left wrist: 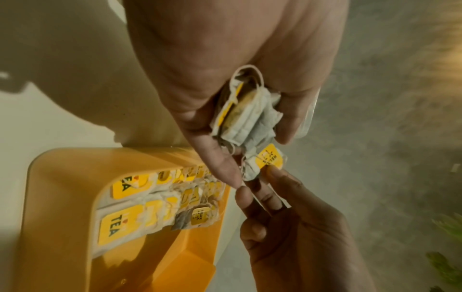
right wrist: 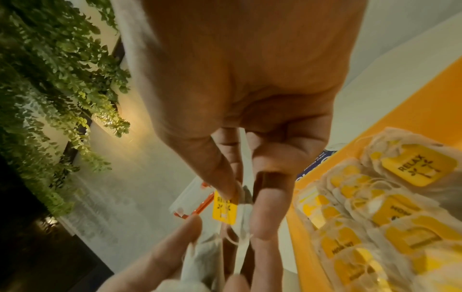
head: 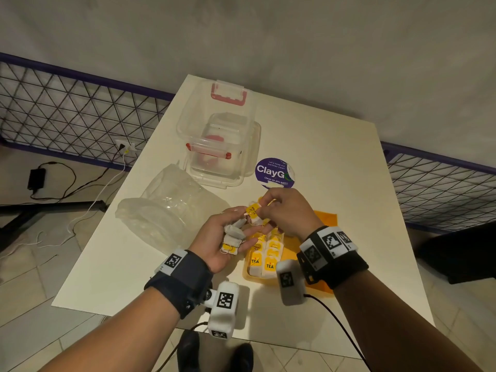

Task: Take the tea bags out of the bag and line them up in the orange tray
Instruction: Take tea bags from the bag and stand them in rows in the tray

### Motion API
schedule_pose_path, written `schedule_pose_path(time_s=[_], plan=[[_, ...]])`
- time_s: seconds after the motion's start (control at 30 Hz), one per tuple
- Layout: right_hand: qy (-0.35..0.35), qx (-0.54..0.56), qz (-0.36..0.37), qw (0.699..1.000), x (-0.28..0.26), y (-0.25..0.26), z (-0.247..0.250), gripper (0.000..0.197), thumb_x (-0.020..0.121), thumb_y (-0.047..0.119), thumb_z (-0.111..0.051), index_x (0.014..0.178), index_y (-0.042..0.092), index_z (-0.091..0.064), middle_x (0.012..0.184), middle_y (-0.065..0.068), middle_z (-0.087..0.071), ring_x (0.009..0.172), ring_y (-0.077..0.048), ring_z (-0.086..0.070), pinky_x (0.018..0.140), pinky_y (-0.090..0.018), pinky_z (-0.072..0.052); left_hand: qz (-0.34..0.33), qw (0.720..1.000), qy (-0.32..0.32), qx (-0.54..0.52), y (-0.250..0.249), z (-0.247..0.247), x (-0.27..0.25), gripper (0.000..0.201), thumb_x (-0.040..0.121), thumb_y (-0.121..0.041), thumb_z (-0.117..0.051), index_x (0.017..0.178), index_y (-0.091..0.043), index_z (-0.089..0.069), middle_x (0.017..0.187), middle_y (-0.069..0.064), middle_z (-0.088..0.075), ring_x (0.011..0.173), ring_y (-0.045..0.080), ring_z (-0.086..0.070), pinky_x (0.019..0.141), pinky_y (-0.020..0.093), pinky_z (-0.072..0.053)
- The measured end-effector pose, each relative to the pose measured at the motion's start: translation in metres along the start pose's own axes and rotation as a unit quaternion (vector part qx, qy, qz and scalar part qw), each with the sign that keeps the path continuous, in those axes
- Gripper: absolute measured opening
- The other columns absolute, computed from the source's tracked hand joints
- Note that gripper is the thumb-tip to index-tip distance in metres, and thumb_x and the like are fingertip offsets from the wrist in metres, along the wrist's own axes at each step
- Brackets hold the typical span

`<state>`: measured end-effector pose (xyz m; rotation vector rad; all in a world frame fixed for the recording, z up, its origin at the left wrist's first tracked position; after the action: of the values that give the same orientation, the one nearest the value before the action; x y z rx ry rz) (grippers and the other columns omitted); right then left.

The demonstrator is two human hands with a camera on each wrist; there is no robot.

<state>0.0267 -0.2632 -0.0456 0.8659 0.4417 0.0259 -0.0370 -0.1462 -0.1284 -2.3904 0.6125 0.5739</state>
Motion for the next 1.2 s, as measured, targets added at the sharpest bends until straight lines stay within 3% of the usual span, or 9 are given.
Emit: schedule_pose_path(time_s=[0.17, 0.27, 0.37, 0.47, 0.57, 0.63, 1.0, 1.13, 1.2], plan=[[-0.025, 0.048, 0.022, 0.998, -0.004, 0.001, 0.008, 0.009, 0.082, 0.005, -0.073, 0.076, 0.01, -0.069, 0.067, 0.002, -0.064, 0.055, -0.009, -0.06, 0.046, -0.012, -0.043, -0.007, 1.0, -0.015, 0.023, -0.001, 0.002, 0.002, 0.039, 0.089, -0.012, -0.063, 0.127, -0.015, -0.062, 0.117, 0.013, -0.068, 0.098, 0.025, -0.07, 0.071, 0.034, -0.058], [-0.008, 0.068, 0.016, 0.998, -0.005, 0.002, 0.008, 0.003, 0.082, 0.005, -0.074, 0.083, 0.003, -0.071, 0.067, 0.001, -0.064, 0.053, -0.004, -0.059, 0.047, -0.014, -0.044, -0.01, 1.0, 0.008, 0.023, -0.003, -0.004, 0.001, 0.043, 0.089, -0.007, -0.061, 0.127, -0.027, -0.063, 0.117, 0.012, -0.071, 0.099, 0.024, -0.069, 0.061, 0.029, -0.059], [0.011, 0.067, 0.008, 0.998, -0.005, 0.006, 0.008, 0.008, 0.084, 0.004, -0.07, 0.088, -0.003, -0.069, 0.067, -0.007, -0.067, 0.056, -0.012, -0.067, 0.047, -0.022, -0.046, -0.02, 0.999, 0.025, 0.027, -0.005, -0.007, 0.001, 0.044, 0.089, -0.003, -0.059, 0.126, -0.028, -0.064, 0.108, 0.01, -0.072, 0.089, 0.02, -0.069, 0.055, 0.026, -0.055], [-0.031, 0.023, 0.036, 0.999, -0.002, 0.01, 0.019, 0.001, 0.083, 0.003, -0.067, 0.083, 0.003, -0.068, 0.069, -0.01, -0.07, 0.062, -0.021, -0.071, 0.052, -0.027, -0.049, -0.029, 0.999, 0.015, 0.035, -0.006, -0.006, -0.001, 0.042, 0.087, -0.003, -0.062, 0.126, -0.022, -0.063, 0.098, 0.011, -0.07, 0.075, 0.016, -0.067, 0.048, 0.024, -0.052], [-0.106, -0.184, 0.099, 0.972, 0.001, 0.015, 0.04, 0.01, 0.085, 0.011, -0.062, 0.081, 0.015, -0.07, 0.079, -0.003, -0.071, 0.074, -0.019, -0.065, 0.067, -0.032, -0.054, -0.035, 0.998, 0.002, 0.047, -0.006, -0.001, -0.003, 0.055, 0.075, -0.007, -0.072, 0.128, -0.015, -0.059, 0.105, 0.012, -0.07, 0.073, 0.018, -0.063, 0.047, 0.024, -0.05], [-0.112, -0.268, 0.1, 0.952, 0.002, 0.013, 0.05, 0.012, 0.087, 0.014, -0.058, 0.082, 0.019, -0.068, 0.086, -0.003, -0.07, 0.082, -0.023, -0.063, 0.072, -0.038, -0.055, -0.032, 0.998, -0.001, 0.049, -0.006, 0.001, -0.004, 0.06, 0.071, -0.008, -0.073, 0.129, -0.013, -0.058, 0.106, 0.012, -0.071, 0.073, 0.019, -0.062, 0.047, 0.024, -0.05], [-0.037, -0.323, 0.001, 0.946, -0.006, -0.03, 0.064, 0.02, 0.087, 0.007, -0.06, 0.075, 0.019, -0.07, 0.09, -0.004, -0.07, 0.084, -0.023, -0.065, 0.073, -0.034, -0.054, -0.012, 0.999, -0.008, 0.052, 0.001, 0.0, -0.005, 0.041, 0.087, -0.001, -0.061, 0.127, -0.011, -0.058, 0.103, 0.013, -0.071, 0.072, 0.019, -0.062, 0.046, 0.024, -0.05], [0.055, -0.315, -0.065, 0.945, -0.005, -0.053, 0.051, 0.013, 0.085, 0.004, -0.068, 0.079, 0.012, -0.076, 0.076, 0.003, -0.067, 0.074, -0.013, -0.061, 0.059, -0.022, -0.043, -0.01, 0.999, -0.012, 0.048, 0.003, 0.001, -0.006, 0.043, 0.086, -0.001, -0.062, 0.128, -0.009, -0.057, 0.103, 0.015, -0.069, 0.072, 0.02, -0.061, 0.046, 0.024, -0.049], [0.072, -0.306, -0.088, 0.945, -0.002, -0.063, 0.045, 0.013, 0.084, 0.004, -0.068, 0.08, 0.011, -0.078, 0.071, 0.005, -0.067, 0.073, -0.012, -0.062, 0.064, -0.023, -0.044, -0.008, 0.999, -0.015, 0.047, 0.004, 0.001, -0.006, 0.041, 0.087, -0.001, -0.061, 0.127, -0.008, -0.057, 0.104, 0.015, -0.068, 0.072, 0.02, -0.061, 0.046, 0.024, -0.05]])
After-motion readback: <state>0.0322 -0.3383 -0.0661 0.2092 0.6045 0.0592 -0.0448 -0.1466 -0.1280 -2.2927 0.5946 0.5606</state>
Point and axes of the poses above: each hand's wrist, its own x-axis towards the middle knuckle, its own z-axis out of the back of the hand, y = z × x, the point moved 7 cm from there along x, towards the middle knuckle
